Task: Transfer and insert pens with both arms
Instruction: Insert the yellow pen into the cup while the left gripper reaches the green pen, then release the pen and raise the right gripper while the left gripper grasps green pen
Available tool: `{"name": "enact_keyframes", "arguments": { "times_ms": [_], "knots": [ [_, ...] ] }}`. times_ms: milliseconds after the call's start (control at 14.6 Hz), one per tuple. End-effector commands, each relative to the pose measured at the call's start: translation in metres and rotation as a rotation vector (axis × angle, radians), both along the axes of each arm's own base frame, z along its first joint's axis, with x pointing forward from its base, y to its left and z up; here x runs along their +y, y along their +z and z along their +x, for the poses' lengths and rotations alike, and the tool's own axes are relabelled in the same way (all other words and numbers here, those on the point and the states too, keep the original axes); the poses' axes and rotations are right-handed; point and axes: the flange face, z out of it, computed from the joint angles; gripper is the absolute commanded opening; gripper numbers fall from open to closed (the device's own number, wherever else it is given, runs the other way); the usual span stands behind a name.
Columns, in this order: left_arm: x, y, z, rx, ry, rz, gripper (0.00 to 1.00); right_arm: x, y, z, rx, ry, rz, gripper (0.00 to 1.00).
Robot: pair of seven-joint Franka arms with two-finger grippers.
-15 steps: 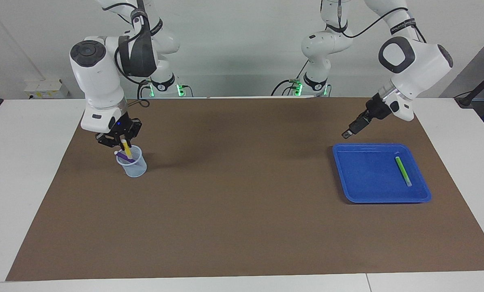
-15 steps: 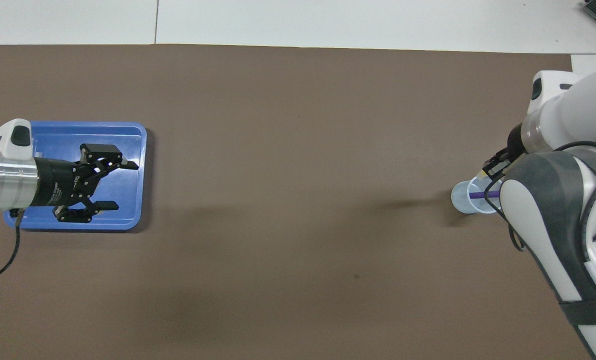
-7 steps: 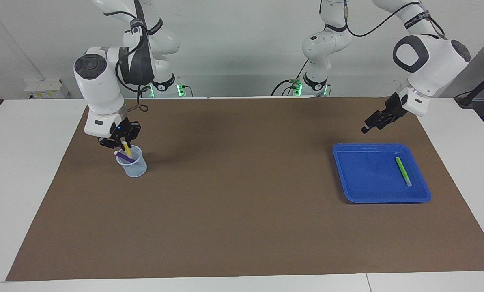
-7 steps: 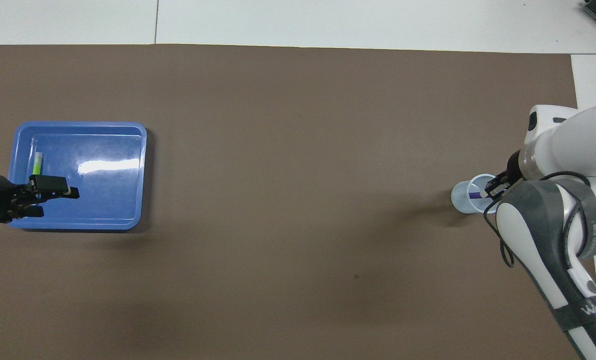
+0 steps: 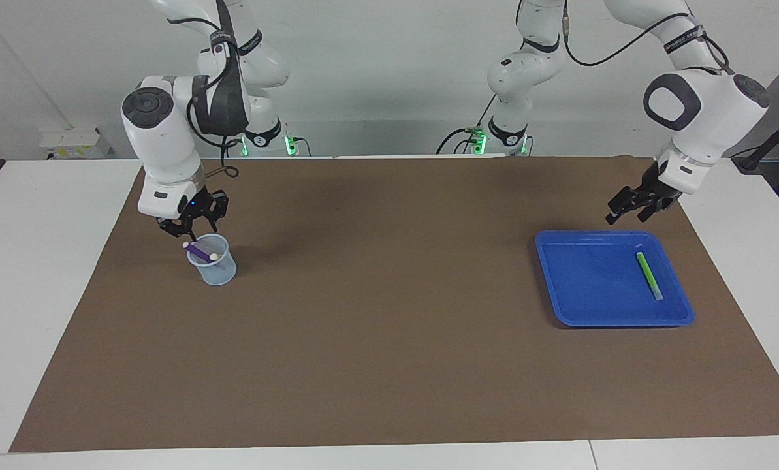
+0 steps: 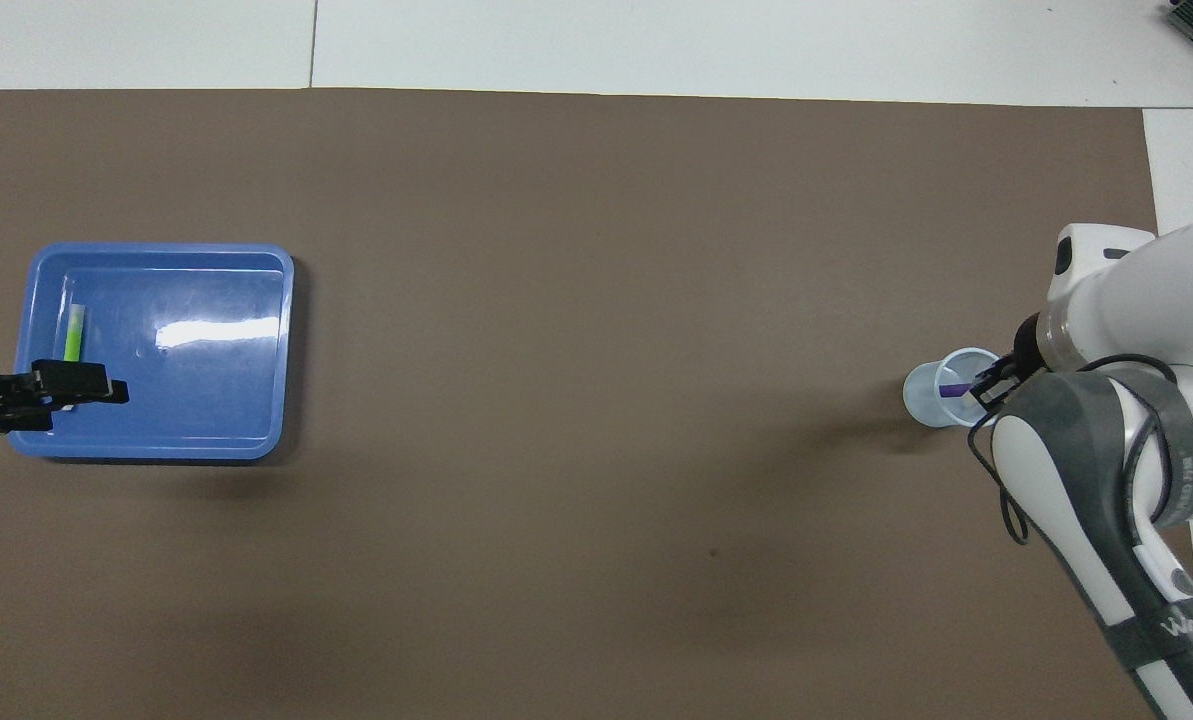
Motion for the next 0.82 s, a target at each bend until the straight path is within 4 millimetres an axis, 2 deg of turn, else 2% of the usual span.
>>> {"name": "enact_keyframes", "arguments": {
  "times_ms": [0, 205, 479, 547, 684, 752],
  "knots": [
    [0.015, -0.008, 0.011, -0.016, -0.072, 0.046, 0.98, 0.004, 0.024, -0.004, -0.022, 0.009, 0.01, 1.0],
    [0.022, -0.022, 0.019, -0.033, -0.135, 0.058, 0.97, 0.015, 0.051, -0.006, 0.003, -0.043, 0.129, 1.0],
    [0.032, -0.031, 0.038, -0.026, -0.231, 0.105, 0.97, 0.036, 0.064, -0.006, -0.009, -0.141, 0.344, 1.0],
    [0.033, -0.034, 0.04, -0.026, -0.24, 0.105, 0.97, 0.049, 0.066, -0.005, -0.007, -0.202, 0.373, 1.0],
    [0.038, -0.045, 0.047, -0.03, -0.26, 0.1, 0.97, 0.086, 0.07, -0.008, 0.012, -0.336, 0.407, 1.0],
    [0.047, -0.053, 0.051, -0.036, -0.25, 0.099, 0.96, 0.11, 0.07, -0.012, 0.027, -0.383, 0.417, 1.0]
  ]
}}
